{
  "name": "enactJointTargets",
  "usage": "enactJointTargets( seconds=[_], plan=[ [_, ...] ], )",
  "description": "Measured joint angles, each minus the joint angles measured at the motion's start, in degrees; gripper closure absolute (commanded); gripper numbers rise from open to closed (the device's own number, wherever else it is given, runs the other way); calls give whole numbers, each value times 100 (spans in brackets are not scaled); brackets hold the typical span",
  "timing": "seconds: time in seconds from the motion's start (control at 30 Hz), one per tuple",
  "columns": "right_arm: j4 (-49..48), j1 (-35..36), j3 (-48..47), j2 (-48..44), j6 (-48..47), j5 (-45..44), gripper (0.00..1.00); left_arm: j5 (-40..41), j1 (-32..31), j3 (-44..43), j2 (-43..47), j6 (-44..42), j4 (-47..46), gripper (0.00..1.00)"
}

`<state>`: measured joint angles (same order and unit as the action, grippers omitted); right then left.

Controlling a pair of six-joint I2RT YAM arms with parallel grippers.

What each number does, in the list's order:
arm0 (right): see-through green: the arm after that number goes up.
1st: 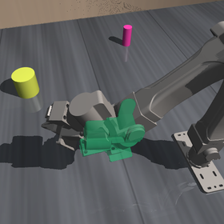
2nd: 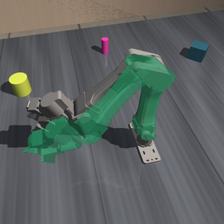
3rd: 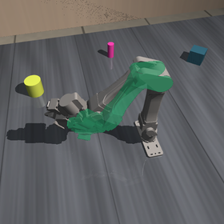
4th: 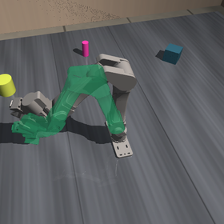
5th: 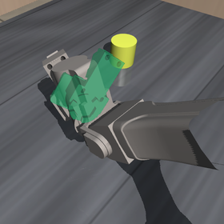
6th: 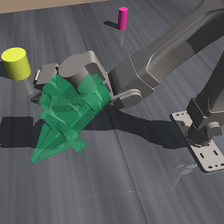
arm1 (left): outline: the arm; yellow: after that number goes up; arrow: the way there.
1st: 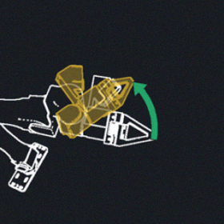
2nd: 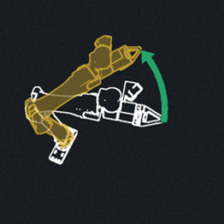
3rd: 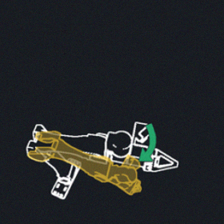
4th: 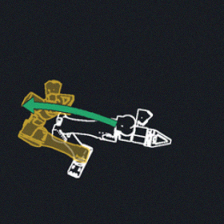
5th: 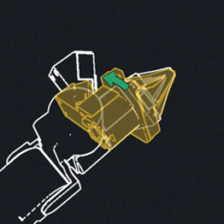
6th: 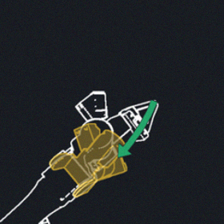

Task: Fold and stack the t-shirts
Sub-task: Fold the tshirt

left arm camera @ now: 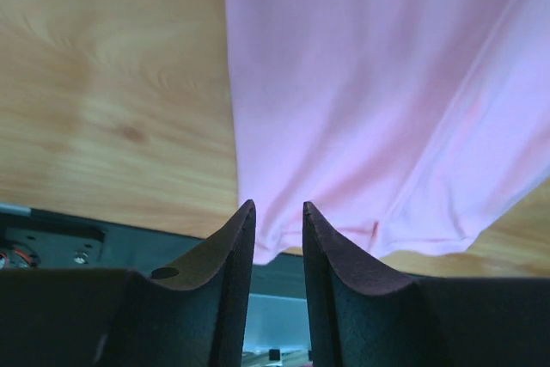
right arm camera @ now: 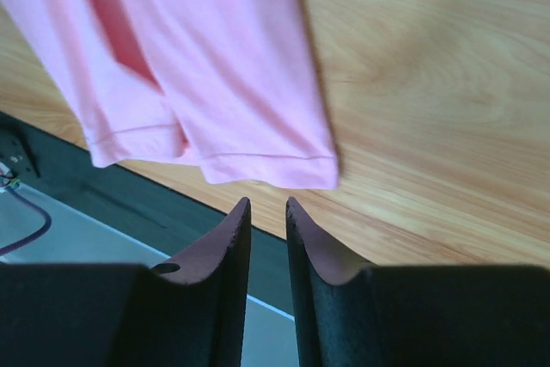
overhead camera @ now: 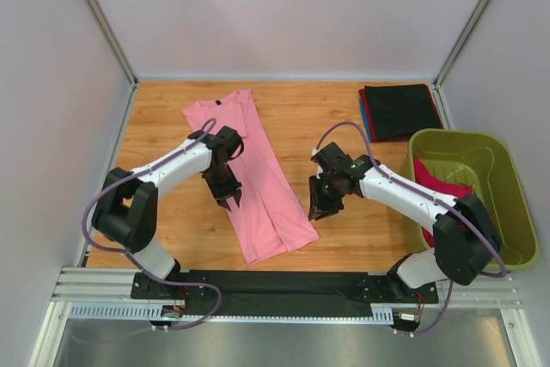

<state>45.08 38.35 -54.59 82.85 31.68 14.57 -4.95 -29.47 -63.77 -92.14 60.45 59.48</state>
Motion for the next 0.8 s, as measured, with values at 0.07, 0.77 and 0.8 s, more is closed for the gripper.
enactJointTargets(
  seconds=[0.07,0.77,0.8],
  plan=[
    [-96,153,-76,37,33,133,73,61,358,-297,-382,-275,11,64],
    [-1069,1668,-483,1471,774,275,75,243,2052,-1416,-1705,-1812,44,55],
    [-1069,1670,-483,1530,778,243,75,164,2052,-1375,-1663,-1840,-9,54]
  ],
)
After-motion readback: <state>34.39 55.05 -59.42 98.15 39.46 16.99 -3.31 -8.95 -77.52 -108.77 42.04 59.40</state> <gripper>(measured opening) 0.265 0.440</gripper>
